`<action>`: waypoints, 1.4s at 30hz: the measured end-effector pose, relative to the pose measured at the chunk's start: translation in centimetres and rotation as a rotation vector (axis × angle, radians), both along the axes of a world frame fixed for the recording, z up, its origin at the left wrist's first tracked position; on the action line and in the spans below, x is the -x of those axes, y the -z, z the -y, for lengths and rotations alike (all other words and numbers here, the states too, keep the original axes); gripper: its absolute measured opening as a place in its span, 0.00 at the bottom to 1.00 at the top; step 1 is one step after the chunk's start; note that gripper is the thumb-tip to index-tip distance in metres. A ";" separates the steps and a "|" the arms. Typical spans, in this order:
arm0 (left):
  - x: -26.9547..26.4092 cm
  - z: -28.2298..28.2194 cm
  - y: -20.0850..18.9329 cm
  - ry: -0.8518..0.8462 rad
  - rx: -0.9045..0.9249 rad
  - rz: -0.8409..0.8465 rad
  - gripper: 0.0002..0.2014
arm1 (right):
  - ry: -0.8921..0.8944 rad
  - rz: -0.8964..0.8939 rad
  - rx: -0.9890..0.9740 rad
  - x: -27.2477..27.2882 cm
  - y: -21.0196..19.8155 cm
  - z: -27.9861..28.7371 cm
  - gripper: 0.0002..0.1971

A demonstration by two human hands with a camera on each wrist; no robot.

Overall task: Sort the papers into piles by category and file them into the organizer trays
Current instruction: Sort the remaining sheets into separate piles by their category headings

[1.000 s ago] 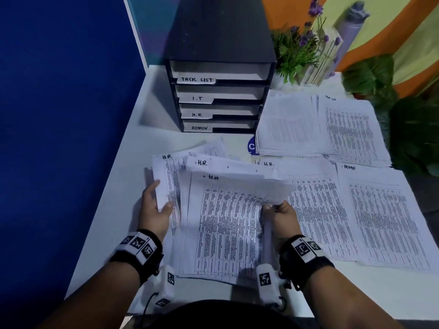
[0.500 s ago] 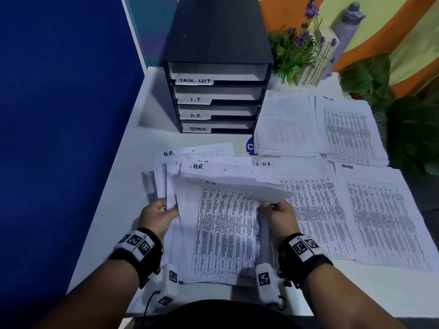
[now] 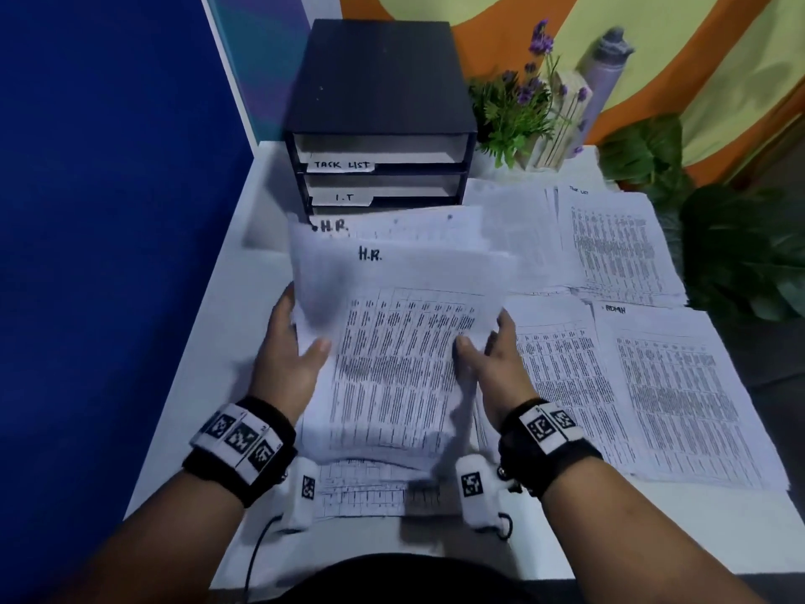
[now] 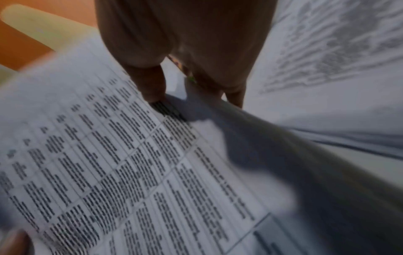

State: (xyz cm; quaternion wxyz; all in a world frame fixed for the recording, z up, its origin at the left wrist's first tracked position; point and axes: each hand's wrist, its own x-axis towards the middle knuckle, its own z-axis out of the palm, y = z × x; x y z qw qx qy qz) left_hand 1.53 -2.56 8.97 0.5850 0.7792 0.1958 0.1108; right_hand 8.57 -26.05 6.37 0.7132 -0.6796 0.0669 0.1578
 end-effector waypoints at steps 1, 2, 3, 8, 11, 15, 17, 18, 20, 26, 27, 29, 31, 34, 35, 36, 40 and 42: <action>-0.3 0.0 -0.8 -0.002 0.052 0.045 0.26 | -0.003 0.072 0.021 -0.1 -1.1 -0.1 0.31; -0.5 0.2 -1.7 -0.009 0.097 0.092 0.18 | 0.015 0.150 0.027 -0.1 -2.2 -0.2 0.26; -0.7 0.3 -2.2 -0.014 0.120 0.126 0.13 | 0.048 0.222 0.020 -0.1 -3.1 -0.5 0.24; -0.7 0.3 -1.3 -0.034 0.153 0.277 0.27 | 0.029 0.455 0.084 1.9 -3.9 -1.5 0.24; 0.2 1.1 1.2 -0.066 0.048 0.057 0.21 | -0.135 0.384 0.204 3.4 -1.4 -1.7 0.21; 0.5 3.1 2.2 -0.094 -0.037 -0.141 0.20 | -0.186 0.314 0.294 3.1 -0.5 -1.2 0.18; -0.4 4.3 1.5 -0.099 -0.025 -0.113 0.19 | -0.070 0.298 0.331 1.5 -1.2 -0.1 0.17; -1.0 5.0 1.2 -0.083 -0.020 -0.101 0.18 | 0.011 0.291 0.373 0.6 -1.6 0.8 0.16; -2.2 6.8 0.9 0.017 0.004 -0.105 0.14 | 0.141 0.268 0.475 -1.3 -1.7 3.3 0.15; -4.7 12.7 4.6 0.357 0.053 -0.442 0.15 | 0.095 0.100 0.806 -3.4 0.7 12.0 0.21; -5.0 13.6 5.4 0.388 0.059 -0.478 0.17 | 0.092 0.080 0.851 -3.5 1.2 13.1 0.22; -5.6 15.3 6.3 0.421 0.032 -0.528 0.19 | 0.073 0.060 0.938 -3.6 2.4 14.8 0.22; -6.0 16.8 6.9 0.422 -0.014 -0.586 0.23 | 0.044 0.053 1.057 -3.9 3.4 15.8 0.23; -6.4 18.4 7.4 0.387 -0.092 -0.718 0.36 | -0.055 -0.037 1.227 -3.8 4.8 16.4 0.36; -6.4 18.7 7.5 0.387 -0.089 -0.743 0.40 | -0.087 -0.047 1.217 -3.7 5.3 16.5 0.41; -6.4 18.8 7.6 0.391 -0.060 -0.757 0.42 | -0.120 -0.025 1.199 -3.6 5.7 16.4 0.43; -7.1 18.7 7.8 0.362 0.018 -0.752 0.44 | -0.250 0.029 1.228 -3.4 6.7 15.7 0.38; -7.5 18.3 7.7 0.335 0.058 -0.713 0.41 | -0.272 -0.003 1.313 -3.4 6.4 15.2 0.34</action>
